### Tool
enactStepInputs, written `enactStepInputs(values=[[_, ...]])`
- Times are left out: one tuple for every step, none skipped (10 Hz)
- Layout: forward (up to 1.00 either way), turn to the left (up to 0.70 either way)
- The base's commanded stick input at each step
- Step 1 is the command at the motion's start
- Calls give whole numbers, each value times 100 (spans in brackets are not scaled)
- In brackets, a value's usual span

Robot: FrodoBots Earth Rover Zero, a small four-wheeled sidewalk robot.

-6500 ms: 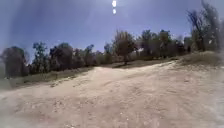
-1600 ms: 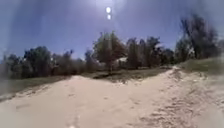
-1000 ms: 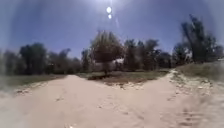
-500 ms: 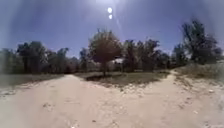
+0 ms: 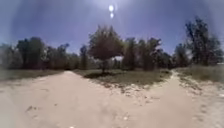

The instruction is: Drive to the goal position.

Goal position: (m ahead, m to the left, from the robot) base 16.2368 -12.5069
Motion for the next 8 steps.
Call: enactStepInputs(values=[[85,-34],[85,-34],[85,-34],[85,-34],[85,-34],[85,-34],[85,-34],[85,-34]])
